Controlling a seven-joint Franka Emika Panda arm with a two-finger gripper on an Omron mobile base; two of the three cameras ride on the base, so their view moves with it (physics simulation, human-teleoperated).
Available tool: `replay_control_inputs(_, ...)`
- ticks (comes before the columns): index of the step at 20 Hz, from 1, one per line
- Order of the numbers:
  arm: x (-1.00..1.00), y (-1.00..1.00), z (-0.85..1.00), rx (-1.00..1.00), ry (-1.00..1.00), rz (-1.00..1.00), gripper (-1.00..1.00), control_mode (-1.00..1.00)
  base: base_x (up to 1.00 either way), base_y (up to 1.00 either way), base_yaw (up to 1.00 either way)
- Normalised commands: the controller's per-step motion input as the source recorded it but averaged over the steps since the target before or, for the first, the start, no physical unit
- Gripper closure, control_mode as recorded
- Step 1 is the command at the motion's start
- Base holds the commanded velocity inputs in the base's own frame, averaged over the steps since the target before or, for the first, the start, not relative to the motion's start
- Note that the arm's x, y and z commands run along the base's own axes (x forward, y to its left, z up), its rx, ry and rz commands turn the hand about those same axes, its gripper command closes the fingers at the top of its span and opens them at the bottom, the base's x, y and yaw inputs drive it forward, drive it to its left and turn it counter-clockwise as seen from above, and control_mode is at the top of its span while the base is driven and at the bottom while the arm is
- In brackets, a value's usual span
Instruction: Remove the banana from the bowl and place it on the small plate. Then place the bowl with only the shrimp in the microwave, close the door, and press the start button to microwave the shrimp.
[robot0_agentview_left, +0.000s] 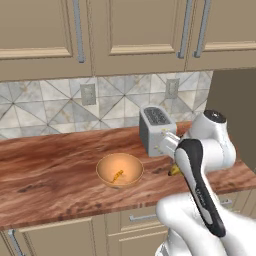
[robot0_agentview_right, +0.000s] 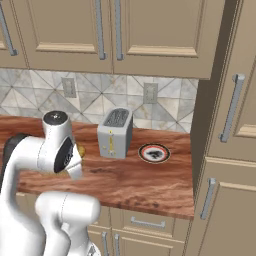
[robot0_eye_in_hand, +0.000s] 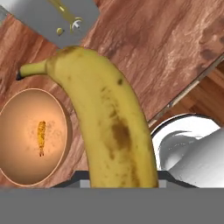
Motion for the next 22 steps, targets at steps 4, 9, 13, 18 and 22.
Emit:
replay_control_inputs(4, -0.10, -1.00, 0.46, 0.10, -0.08, -0.05, 1.00, -1.00, 0.00, 0.00, 0.00)
replay_control_inputs(9, 0.02, -1.00, 0.45, 0.06, 0.00, -0.01, 1.00, -1.00, 0.00, 0.00, 0.00)
replay_control_inputs(13, 0.09, -0.96, 0.12, 0.00, -0.01, 0.00, 1.00, -1.00, 0.00, 0.00, 0.00)
replay_control_inputs(18, 0.30, -0.59, 0.00, 0.00, 0.03, 0.04, 1.00, -1.00, 0.00, 0.00, 0.00)
replay_control_inputs(22, 0.50, -0.23, -0.09, 0.00, 0.14, 0.15, 1.00, -1.00, 0.00, 0.00, 0.00)
